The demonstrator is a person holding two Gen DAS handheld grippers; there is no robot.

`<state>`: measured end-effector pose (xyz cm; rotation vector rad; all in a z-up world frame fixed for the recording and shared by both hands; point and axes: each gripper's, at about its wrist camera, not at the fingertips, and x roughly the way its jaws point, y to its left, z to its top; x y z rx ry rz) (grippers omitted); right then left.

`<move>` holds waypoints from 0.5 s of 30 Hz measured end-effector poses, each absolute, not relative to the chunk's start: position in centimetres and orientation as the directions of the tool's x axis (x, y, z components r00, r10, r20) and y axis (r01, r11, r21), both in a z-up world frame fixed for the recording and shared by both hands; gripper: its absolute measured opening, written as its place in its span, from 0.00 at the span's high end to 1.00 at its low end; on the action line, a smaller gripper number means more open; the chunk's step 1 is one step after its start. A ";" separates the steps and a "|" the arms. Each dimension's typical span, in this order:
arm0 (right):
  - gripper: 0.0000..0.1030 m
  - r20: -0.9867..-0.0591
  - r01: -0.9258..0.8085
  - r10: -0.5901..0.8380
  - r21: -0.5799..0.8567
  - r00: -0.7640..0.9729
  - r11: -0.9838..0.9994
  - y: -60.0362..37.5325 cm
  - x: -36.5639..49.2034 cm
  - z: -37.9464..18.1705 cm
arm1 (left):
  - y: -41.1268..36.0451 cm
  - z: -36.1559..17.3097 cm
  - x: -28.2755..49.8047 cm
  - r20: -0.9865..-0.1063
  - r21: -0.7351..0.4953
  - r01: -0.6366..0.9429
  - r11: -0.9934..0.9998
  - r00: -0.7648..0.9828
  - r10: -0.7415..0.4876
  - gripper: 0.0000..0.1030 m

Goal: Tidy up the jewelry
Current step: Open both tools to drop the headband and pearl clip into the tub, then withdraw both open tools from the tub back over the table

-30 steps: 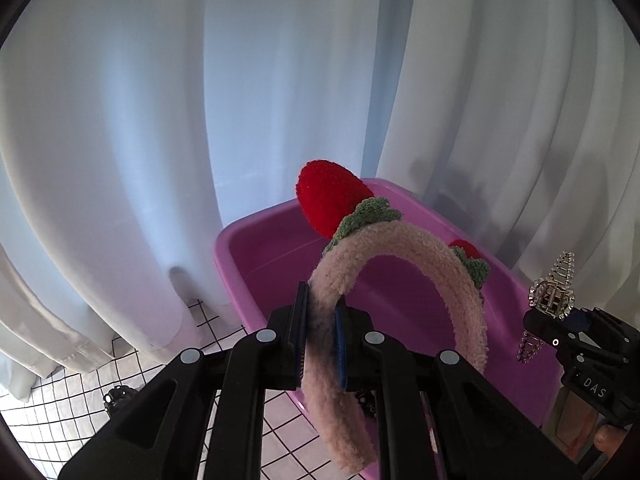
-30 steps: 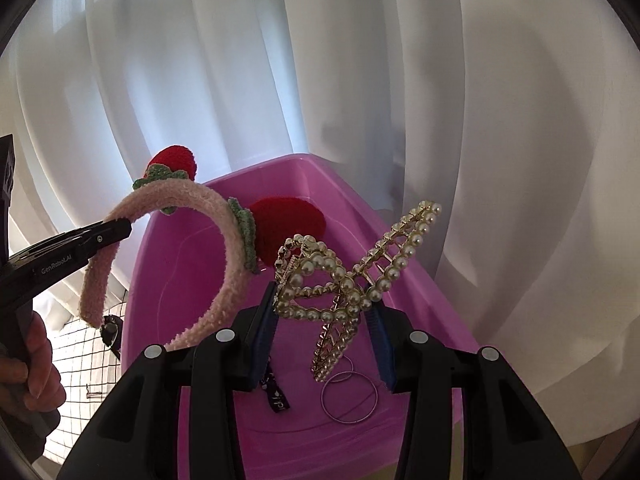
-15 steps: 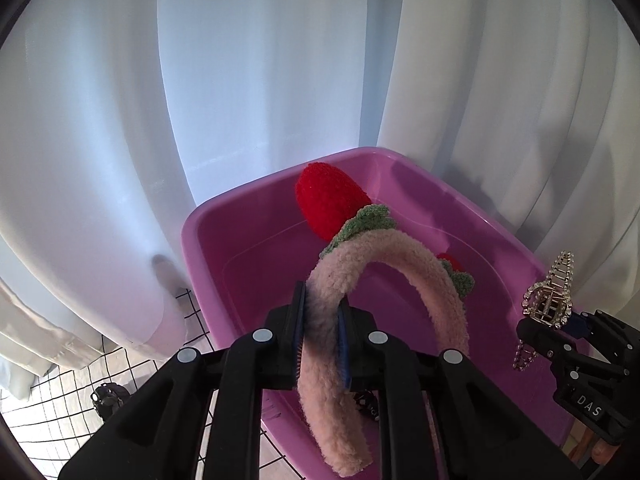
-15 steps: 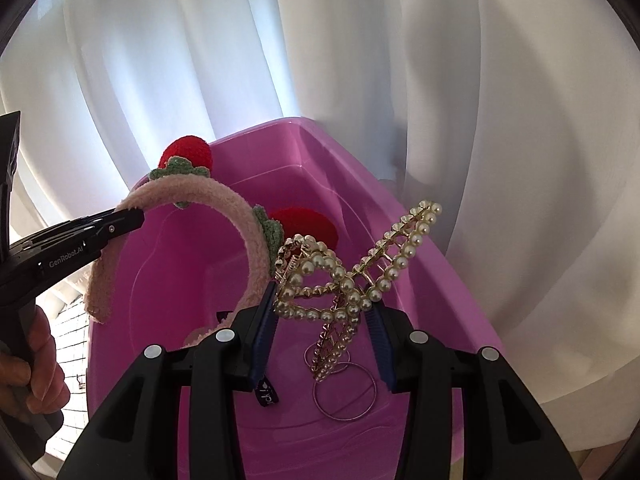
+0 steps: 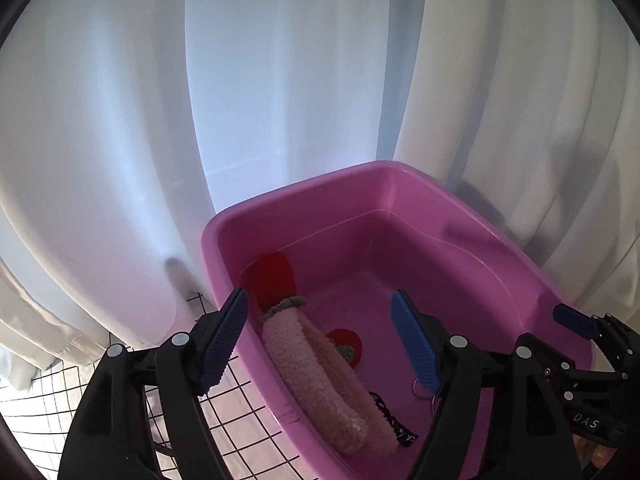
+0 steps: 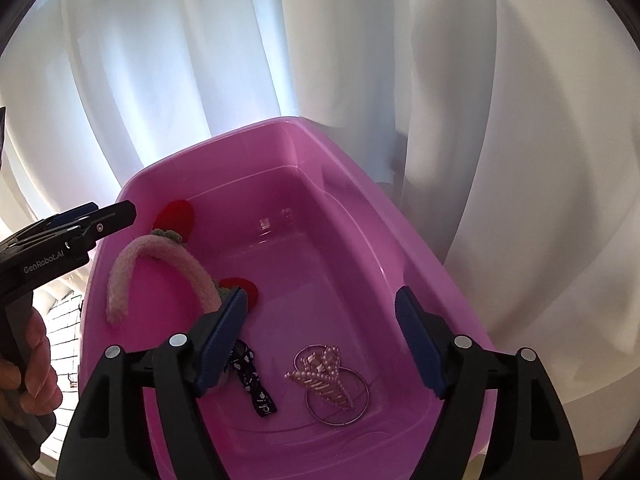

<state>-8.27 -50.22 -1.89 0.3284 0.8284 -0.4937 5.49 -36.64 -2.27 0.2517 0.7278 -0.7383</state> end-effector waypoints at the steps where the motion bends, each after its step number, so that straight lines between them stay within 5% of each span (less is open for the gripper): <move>1: 0.29 -0.768 0.537 -0.284 0.092 0.574 0.839 -50.3 -8.0 -2.0 | -36.6 -2.2 5.6 -0.683 -0.038 0.687 0.726 0.512 -0.521 0.27; 15: 0.29 -0.757 0.524 -0.278 0.099 0.591 0.846 -49.3 -8.8 -1.2 | -34.5 -1.1 6.0 -0.676 -0.059 0.656 0.752 0.528 -0.514 0.21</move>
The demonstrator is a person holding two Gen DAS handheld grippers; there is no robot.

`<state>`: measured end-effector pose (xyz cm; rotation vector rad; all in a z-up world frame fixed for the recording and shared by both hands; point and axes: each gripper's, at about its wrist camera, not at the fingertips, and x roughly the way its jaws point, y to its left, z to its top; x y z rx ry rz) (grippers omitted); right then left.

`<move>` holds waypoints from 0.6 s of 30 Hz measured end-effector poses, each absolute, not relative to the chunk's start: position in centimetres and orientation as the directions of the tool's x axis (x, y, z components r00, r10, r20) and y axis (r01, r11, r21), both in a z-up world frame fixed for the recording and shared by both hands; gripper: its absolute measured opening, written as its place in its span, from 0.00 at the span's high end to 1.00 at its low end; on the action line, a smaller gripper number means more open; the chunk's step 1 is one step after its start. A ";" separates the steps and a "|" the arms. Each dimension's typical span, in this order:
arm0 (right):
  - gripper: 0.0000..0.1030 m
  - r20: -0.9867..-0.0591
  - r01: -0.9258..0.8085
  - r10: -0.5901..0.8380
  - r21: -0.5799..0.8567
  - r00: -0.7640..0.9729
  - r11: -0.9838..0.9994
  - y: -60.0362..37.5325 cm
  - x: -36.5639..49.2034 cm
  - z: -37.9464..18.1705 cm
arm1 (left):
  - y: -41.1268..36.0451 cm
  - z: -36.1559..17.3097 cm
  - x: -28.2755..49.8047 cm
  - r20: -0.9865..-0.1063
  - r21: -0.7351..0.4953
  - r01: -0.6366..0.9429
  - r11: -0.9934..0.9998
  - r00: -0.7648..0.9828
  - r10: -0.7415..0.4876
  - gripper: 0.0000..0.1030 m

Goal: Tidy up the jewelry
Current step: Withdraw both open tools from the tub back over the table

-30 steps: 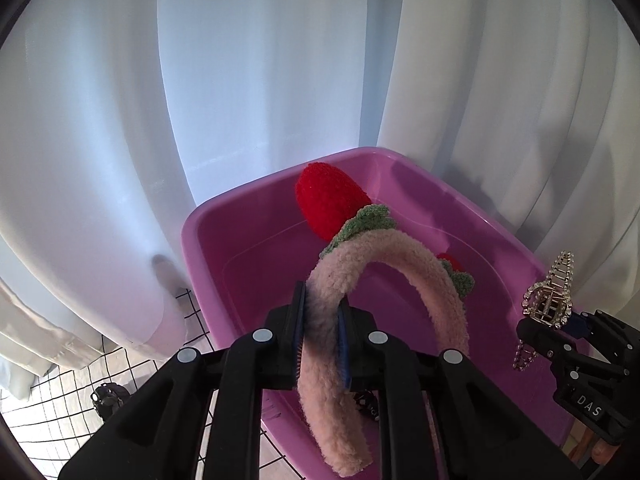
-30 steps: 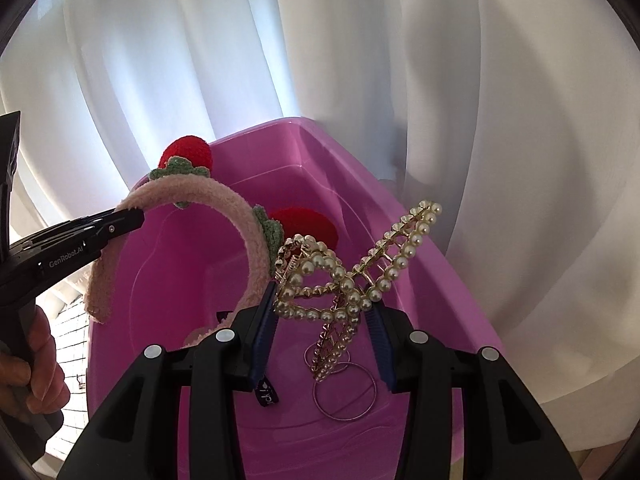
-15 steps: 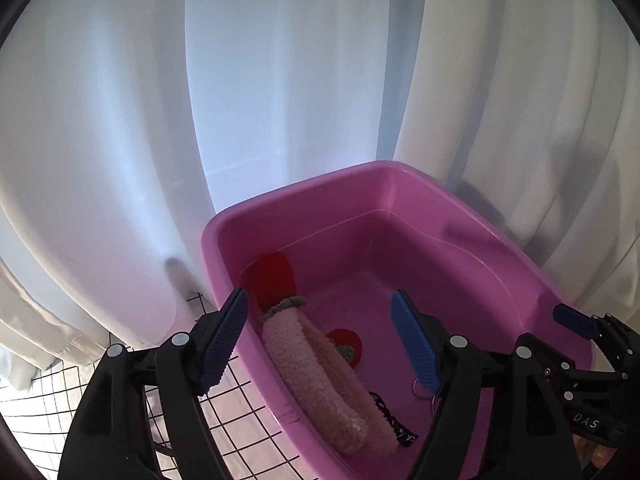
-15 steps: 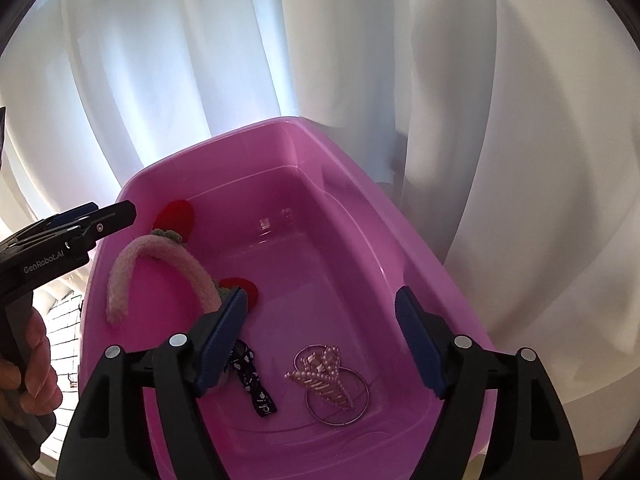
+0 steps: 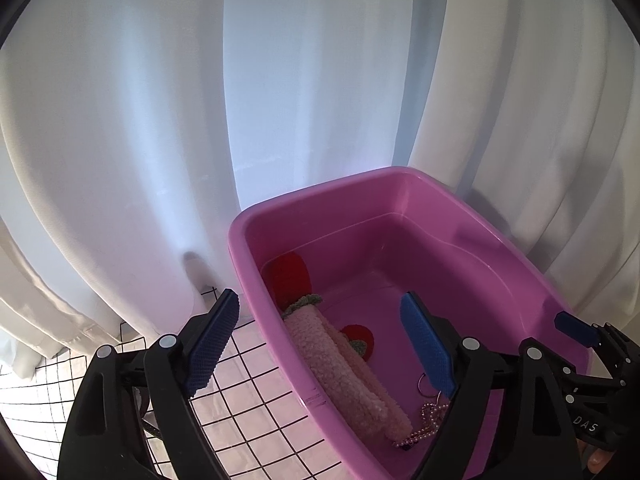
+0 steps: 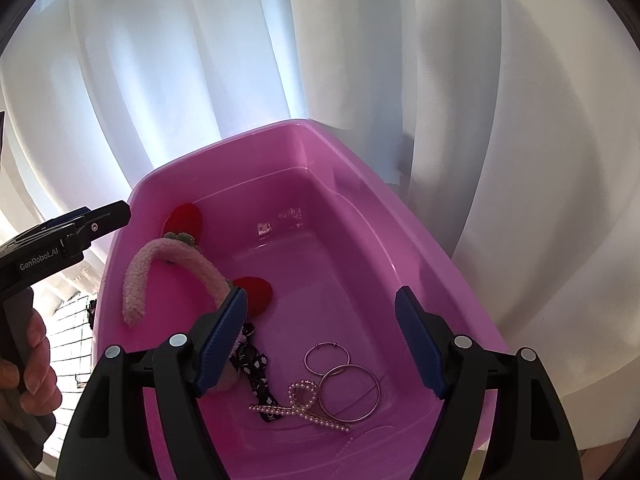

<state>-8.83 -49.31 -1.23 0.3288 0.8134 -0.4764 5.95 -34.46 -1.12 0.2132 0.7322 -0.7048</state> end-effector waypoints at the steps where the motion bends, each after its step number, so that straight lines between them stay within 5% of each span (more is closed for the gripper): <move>1: 0.29 -0.756 0.523 -0.278 0.099 0.593 0.847 -49.2 -8.8 -1.2 | -34.2 -1.0 5.9 -0.675 -0.060 0.654 0.754 0.530 -0.513 0.21; 18: 0.29 -0.740 0.463 -0.231 0.121 0.632 0.878 -44.7 -8.0 0.5 | -27.4 1.4 5.6 -0.645 -0.093 0.587 0.804 0.580 -0.498 0.08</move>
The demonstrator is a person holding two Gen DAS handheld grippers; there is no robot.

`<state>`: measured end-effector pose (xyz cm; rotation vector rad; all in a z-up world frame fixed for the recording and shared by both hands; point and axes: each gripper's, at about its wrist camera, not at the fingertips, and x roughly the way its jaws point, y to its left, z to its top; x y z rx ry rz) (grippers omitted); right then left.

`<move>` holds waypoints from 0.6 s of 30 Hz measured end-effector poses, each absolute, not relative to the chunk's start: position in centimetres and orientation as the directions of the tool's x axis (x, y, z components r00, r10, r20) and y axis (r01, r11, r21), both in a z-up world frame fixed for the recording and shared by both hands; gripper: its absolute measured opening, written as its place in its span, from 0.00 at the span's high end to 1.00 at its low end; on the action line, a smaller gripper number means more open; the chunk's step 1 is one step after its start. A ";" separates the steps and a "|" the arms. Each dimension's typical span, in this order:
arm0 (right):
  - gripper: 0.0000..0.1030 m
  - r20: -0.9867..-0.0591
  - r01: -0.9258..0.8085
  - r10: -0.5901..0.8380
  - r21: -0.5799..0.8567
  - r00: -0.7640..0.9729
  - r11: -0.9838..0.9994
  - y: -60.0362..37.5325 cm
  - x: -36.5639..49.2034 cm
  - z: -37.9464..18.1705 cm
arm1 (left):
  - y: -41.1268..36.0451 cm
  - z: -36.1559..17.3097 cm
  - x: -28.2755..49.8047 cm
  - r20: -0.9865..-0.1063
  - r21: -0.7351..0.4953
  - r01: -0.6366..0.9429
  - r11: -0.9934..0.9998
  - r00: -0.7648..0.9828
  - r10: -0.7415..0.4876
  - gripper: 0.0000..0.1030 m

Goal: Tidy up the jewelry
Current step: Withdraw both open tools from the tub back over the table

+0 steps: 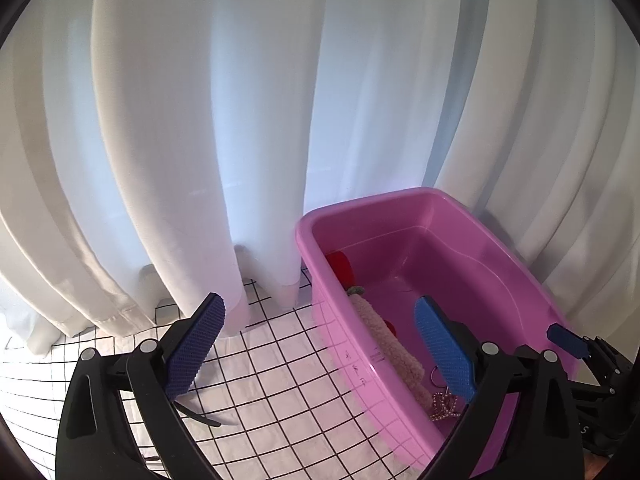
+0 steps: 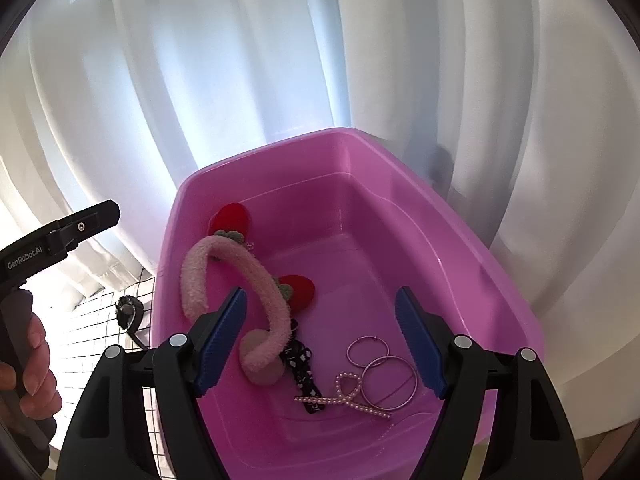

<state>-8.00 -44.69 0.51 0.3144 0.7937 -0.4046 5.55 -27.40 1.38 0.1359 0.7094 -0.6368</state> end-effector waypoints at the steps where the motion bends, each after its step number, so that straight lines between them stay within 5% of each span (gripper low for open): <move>1: 0.29 -0.737 0.455 -0.227 0.120 0.636 0.883 -44.2 -7.9 0.8 | -26.7 1.6 5.5 -0.641 -0.094 0.581 0.808 0.586 -0.496 0.08; 18: 0.29 -0.712 0.274 -0.102 0.131 0.694 0.953 -33.7 -4.5 2.6 | -12.1 3.7 6.2 -0.614 -0.072 0.427 0.901 0.693 -0.378 0.06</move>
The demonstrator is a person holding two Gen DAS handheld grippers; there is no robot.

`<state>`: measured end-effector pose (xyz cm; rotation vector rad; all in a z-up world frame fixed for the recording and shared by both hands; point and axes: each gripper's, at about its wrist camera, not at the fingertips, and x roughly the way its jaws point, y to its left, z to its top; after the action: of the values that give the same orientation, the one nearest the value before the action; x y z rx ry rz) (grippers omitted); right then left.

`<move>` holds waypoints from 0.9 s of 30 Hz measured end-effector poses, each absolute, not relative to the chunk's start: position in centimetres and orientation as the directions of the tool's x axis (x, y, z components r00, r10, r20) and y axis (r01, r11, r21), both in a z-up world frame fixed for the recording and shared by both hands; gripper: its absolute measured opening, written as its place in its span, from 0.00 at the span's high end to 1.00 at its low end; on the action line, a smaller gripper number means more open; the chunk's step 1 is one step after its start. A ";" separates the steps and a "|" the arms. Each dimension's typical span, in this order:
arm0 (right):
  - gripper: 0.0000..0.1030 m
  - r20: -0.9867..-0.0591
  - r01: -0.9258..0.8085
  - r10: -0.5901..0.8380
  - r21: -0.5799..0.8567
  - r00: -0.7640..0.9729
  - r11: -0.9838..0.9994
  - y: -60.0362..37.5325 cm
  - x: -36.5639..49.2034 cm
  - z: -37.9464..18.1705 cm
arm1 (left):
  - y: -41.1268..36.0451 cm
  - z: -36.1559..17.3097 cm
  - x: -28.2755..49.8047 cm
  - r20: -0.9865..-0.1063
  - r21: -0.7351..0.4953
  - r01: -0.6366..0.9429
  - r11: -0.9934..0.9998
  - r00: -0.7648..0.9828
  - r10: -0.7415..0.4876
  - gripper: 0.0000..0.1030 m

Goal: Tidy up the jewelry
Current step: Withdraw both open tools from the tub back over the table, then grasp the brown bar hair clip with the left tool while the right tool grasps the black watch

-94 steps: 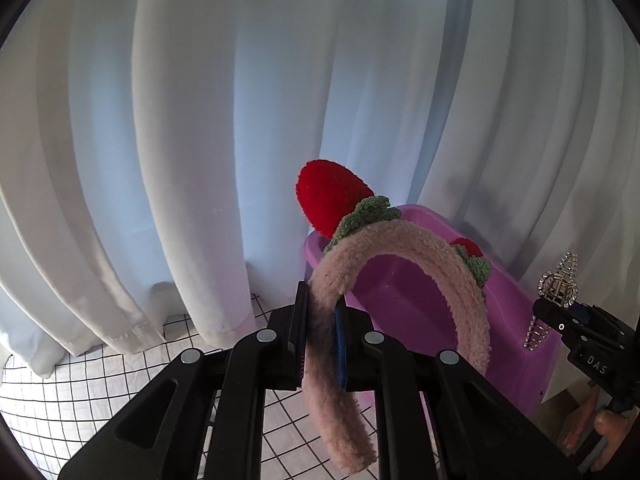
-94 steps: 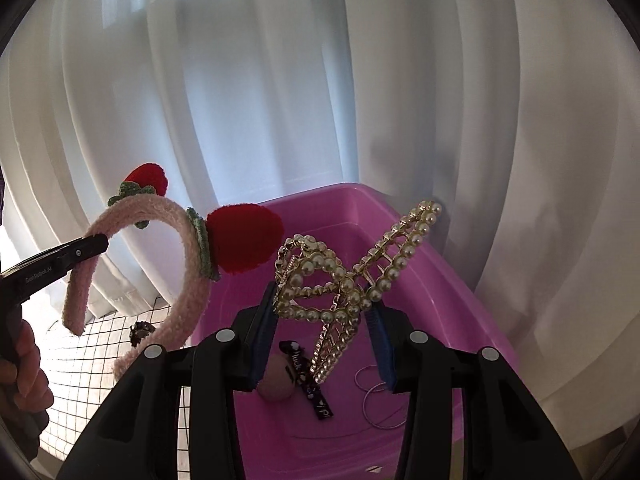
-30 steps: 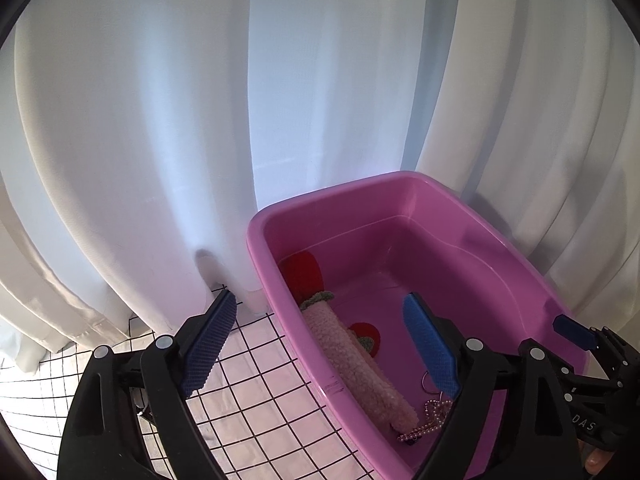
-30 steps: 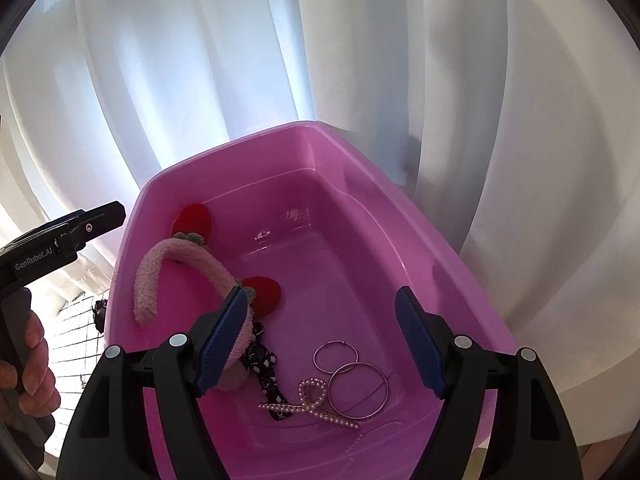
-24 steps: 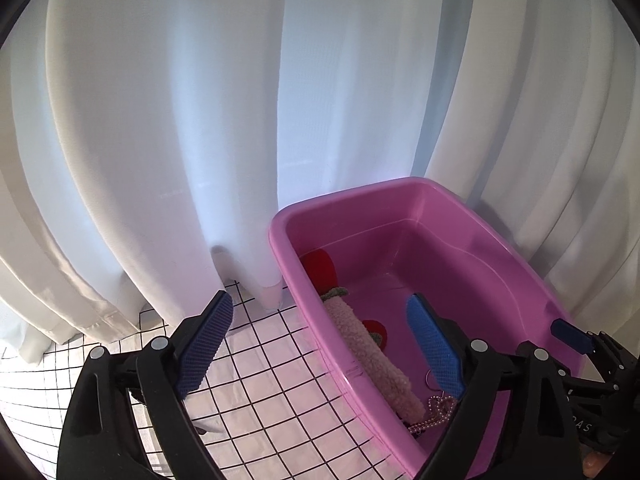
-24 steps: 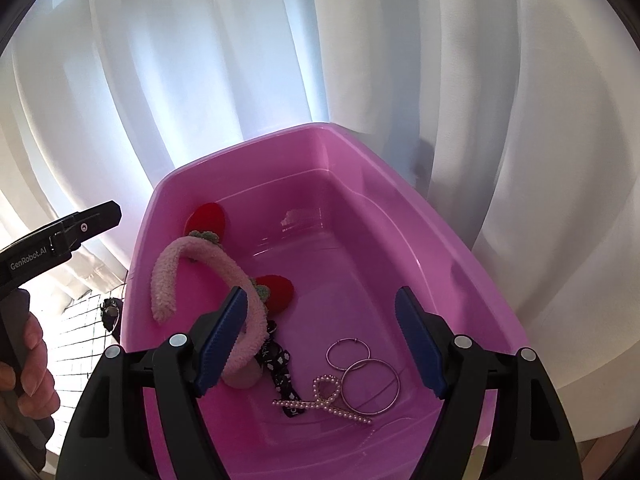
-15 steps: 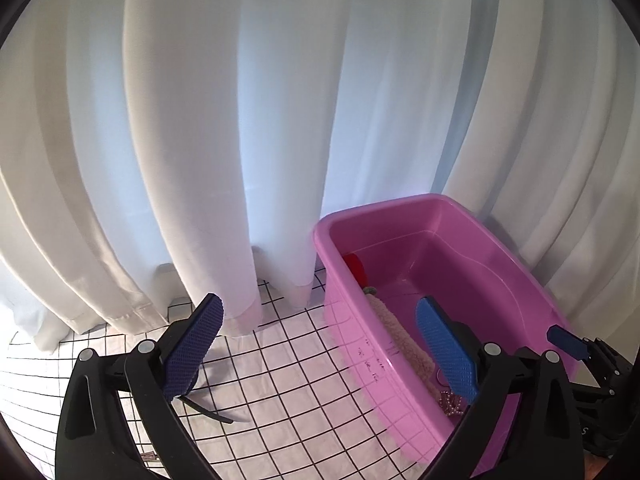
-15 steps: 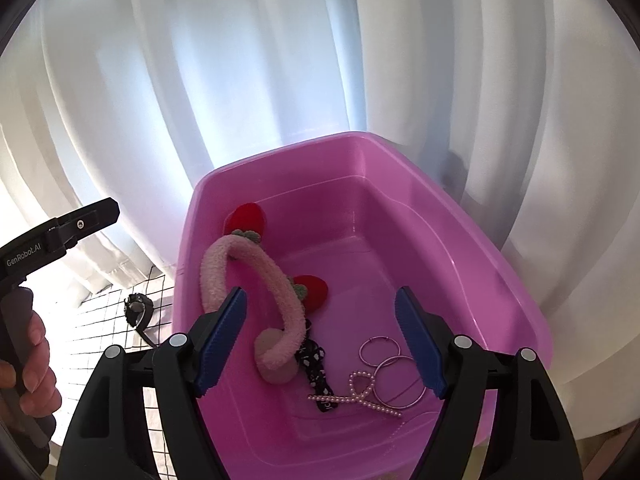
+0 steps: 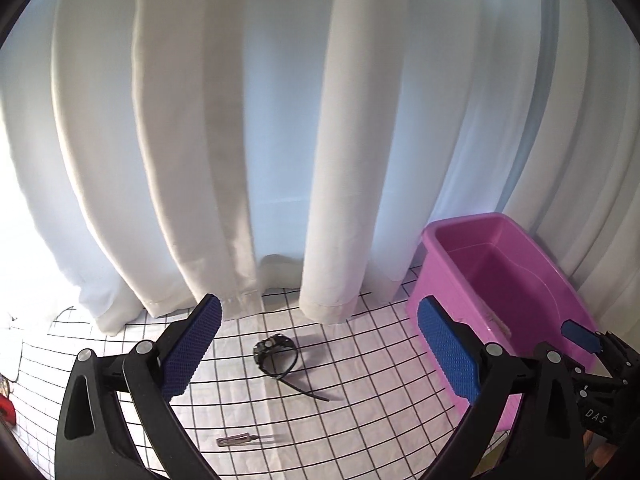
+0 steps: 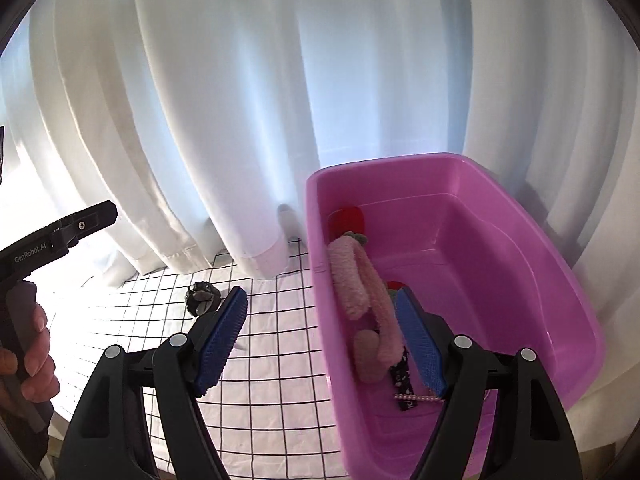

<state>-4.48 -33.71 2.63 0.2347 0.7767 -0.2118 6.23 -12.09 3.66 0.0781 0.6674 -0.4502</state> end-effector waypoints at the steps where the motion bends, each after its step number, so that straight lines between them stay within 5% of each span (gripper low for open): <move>1: 0.29 -0.713 0.262 -0.093 0.131 0.695 0.956 -33.1 -4.2 2.6 | -10.9 3.6 6.4 -0.614 -0.074 0.411 0.909 0.699 -0.366 0.06; 12: 0.29 -0.739 0.154 -0.003 0.136 0.673 0.979 -27.0 -0.7 1.3 | -0.3 0.8 9.4 -0.666 -0.046 0.236 0.971 0.717 -0.206 0.06; 27: 0.29 -0.818 0.043 0.120 0.174 0.562 0.984 -22.3 5.1 -5.7 | 4.1 -9.3 7.4 -0.792 -0.073 0.177 0.982 0.588 -0.165 0.06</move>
<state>5.14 -22.32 -5.70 0.1818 0.9741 0.0451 7.39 4.08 -9.32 0.0143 0.9204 -0.1990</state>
